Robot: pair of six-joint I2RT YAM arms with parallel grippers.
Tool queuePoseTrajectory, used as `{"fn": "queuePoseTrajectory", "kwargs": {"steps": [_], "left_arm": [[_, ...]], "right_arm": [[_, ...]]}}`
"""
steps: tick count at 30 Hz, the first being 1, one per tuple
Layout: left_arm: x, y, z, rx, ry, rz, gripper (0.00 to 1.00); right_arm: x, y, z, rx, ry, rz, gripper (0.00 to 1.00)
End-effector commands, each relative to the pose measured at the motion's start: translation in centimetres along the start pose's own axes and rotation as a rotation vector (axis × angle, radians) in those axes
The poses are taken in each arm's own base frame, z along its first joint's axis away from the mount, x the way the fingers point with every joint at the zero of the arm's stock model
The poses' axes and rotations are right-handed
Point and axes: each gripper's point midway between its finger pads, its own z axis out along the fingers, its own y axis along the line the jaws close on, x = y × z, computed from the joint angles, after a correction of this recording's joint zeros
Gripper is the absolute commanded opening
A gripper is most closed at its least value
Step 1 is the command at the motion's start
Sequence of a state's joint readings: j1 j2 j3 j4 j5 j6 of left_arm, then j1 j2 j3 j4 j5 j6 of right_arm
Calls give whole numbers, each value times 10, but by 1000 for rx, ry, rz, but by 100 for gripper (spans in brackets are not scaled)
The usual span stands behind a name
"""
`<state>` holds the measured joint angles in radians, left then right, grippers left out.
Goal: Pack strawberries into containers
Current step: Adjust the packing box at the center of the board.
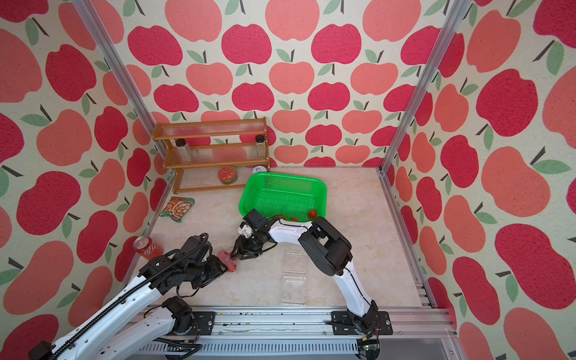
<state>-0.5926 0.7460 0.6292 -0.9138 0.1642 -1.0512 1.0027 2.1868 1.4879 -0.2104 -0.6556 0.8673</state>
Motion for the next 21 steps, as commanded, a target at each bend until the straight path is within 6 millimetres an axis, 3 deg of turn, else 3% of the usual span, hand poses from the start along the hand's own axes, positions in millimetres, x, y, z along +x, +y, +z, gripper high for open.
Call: {"fn": "queuePoseTrajectory", "kwargs": {"steps": [1, 12, 15, 18, 21], "left_arm": [[1, 17, 0, -56, -7, -32, 48], [-7, 15, -4, -62, -24, -61, 49], [-11, 10, -5, -64, -30, -56, 49], [-16, 3, -10, -46, -50, -52, 50], [-25, -6, -18, -23, -86, -38, 57]], "right_arm": [[-8, 11, 13, -14, 7, 9, 48], [-35, 38, 39, -122, 6, 17, 50], [-39, 33, 29, -142, -6, 44, 55], [-36, 23, 8, -136, -42, 57, 58], [-28, 10, -18, -109, -82, 68, 58]]}}
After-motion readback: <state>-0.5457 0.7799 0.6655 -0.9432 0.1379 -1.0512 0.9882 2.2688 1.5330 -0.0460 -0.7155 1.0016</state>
